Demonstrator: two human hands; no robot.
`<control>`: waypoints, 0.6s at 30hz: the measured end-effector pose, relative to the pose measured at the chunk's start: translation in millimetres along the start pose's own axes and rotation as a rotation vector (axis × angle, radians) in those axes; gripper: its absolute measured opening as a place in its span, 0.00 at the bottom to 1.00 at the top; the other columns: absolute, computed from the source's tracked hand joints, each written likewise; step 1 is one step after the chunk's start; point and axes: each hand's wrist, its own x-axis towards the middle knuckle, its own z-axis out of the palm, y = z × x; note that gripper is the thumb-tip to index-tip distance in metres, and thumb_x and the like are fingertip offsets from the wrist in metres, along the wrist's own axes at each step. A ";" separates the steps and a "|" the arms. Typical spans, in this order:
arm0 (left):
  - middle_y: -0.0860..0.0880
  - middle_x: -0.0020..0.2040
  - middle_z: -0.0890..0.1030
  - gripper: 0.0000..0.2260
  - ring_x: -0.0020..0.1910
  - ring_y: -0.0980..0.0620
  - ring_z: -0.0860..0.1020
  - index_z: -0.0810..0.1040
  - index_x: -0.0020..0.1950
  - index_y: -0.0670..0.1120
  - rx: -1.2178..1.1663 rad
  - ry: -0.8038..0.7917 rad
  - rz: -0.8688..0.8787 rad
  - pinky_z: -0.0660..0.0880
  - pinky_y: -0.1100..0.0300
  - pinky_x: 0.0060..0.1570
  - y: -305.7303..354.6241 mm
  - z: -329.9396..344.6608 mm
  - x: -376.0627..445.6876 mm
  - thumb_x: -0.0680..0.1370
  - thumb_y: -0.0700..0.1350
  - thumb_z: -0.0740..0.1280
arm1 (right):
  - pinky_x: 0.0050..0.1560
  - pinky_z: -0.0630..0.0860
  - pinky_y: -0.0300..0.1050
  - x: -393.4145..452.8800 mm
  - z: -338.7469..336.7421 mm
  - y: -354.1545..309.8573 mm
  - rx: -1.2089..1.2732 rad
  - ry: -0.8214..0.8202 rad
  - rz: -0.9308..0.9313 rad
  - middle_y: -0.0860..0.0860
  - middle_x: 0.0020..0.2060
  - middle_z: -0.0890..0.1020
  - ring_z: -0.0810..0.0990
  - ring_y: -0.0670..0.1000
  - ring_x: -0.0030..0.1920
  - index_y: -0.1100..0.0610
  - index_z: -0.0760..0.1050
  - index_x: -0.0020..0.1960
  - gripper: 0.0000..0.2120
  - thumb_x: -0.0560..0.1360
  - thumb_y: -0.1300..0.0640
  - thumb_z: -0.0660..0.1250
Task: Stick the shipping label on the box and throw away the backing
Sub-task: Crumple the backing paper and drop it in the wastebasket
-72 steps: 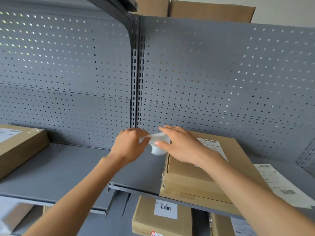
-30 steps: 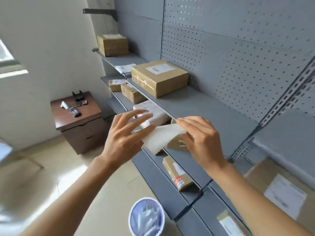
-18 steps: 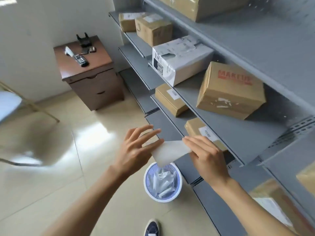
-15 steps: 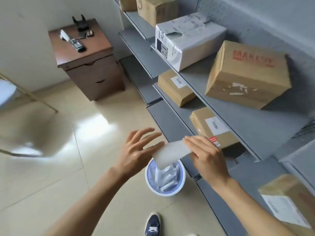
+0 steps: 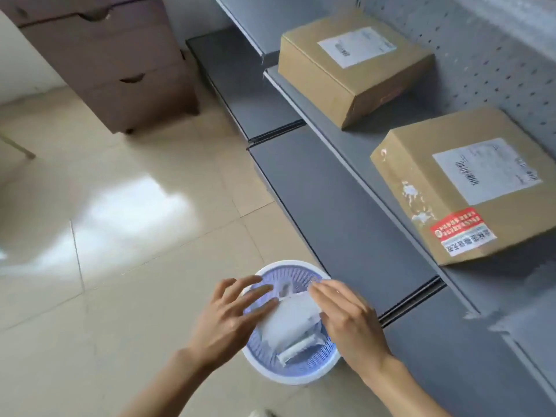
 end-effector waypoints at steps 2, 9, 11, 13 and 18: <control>0.49 0.64 0.84 0.19 0.65 0.43 0.78 0.84 0.63 0.50 0.018 -0.026 0.005 0.71 0.48 0.57 -10.3 32.5 -14.7 0.73 0.36 0.74 | 0.48 0.83 0.49 -13.7 34.1 11.9 -0.006 -0.051 0.013 0.50 0.52 0.86 0.84 0.53 0.54 0.59 0.84 0.56 0.19 0.70 0.65 0.59; 0.55 0.49 0.87 0.16 0.51 0.51 0.81 0.85 0.61 0.47 -0.014 -0.076 -0.042 0.69 0.54 0.56 -23.3 99.7 -30.5 0.75 0.38 0.67 | 0.42 0.81 0.43 -37.3 98.9 27.7 0.060 -0.240 0.183 0.49 0.46 0.85 0.84 0.52 0.47 0.56 0.81 0.60 0.29 0.61 0.72 0.76; 0.56 0.49 0.87 0.18 0.51 0.51 0.81 0.85 0.61 0.48 -0.004 -0.079 -0.047 0.69 0.54 0.55 -25.4 104.4 -29.0 0.73 0.36 0.69 | 0.42 0.79 0.42 -37.7 106.3 30.0 0.058 -0.261 0.205 0.48 0.45 0.84 0.84 0.52 0.47 0.55 0.82 0.57 0.27 0.60 0.72 0.76; 0.57 0.52 0.87 0.23 0.51 0.51 0.81 0.84 0.62 0.49 -0.007 -0.143 -0.059 0.68 0.54 0.55 -26.3 106.2 -28.4 0.68 0.35 0.75 | 0.43 0.80 0.42 -39.5 112.7 30.8 0.081 -0.266 0.213 0.47 0.46 0.84 0.84 0.52 0.48 0.54 0.81 0.56 0.26 0.62 0.72 0.75; 0.55 0.63 0.84 0.32 0.61 0.49 0.80 0.79 0.68 0.52 0.045 -0.315 -0.086 0.66 0.53 0.57 -28.2 107.0 -26.9 0.65 0.35 0.74 | 0.50 0.82 0.46 -42.8 115.9 31.4 0.105 -0.278 0.201 0.49 0.55 0.85 0.83 0.50 0.56 0.55 0.79 0.60 0.27 0.63 0.72 0.74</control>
